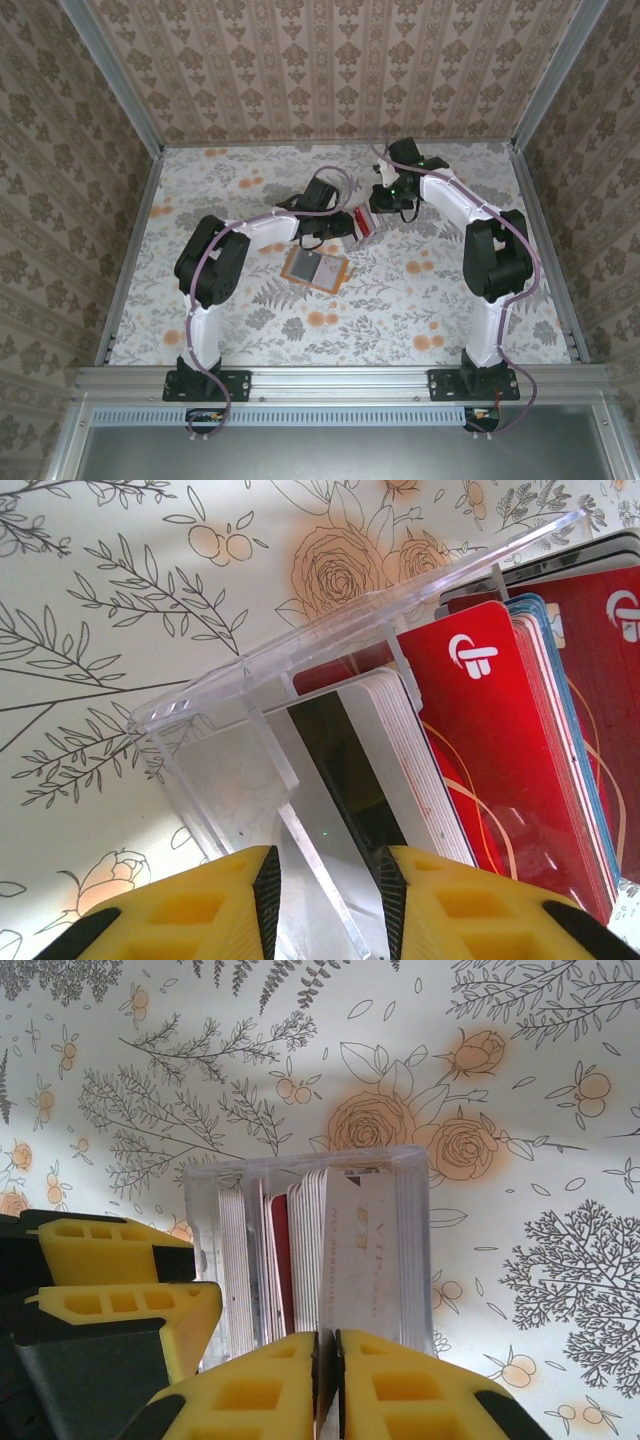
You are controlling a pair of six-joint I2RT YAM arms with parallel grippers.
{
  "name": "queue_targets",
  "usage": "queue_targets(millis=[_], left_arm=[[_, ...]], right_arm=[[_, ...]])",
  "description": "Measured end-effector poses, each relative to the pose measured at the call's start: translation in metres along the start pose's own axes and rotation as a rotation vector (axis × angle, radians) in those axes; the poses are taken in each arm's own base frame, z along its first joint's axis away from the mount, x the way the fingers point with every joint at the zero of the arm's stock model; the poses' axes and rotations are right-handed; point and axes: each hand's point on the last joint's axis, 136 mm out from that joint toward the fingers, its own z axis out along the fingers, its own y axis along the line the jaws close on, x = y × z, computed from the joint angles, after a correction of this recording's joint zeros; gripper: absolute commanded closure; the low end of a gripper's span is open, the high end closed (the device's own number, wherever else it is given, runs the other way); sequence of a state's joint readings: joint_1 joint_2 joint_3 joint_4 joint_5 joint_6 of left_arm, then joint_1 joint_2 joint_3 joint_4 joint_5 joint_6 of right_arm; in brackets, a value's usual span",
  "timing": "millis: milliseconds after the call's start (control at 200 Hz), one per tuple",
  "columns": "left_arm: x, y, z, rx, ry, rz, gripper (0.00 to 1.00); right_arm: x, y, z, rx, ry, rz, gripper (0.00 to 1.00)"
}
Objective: Put the credit cards into the card holder
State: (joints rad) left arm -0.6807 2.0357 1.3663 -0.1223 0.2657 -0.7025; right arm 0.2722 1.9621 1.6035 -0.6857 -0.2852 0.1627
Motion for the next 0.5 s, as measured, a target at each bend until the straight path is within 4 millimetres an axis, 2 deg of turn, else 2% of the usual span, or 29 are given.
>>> queue_targets(millis=[155,500], left_arm=[[0.001,0.001,0.0,-0.002,0.001,-0.001,0.65],[0.002,0.007,-0.003,-0.013,0.006,-0.007,0.65]], right_arm=[[-0.004,-0.002,-0.01,0.016,-0.026,-0.001,0.9],[-0.009,0.0,-0.056,0.061,-0.157,-0.025,0.93]])
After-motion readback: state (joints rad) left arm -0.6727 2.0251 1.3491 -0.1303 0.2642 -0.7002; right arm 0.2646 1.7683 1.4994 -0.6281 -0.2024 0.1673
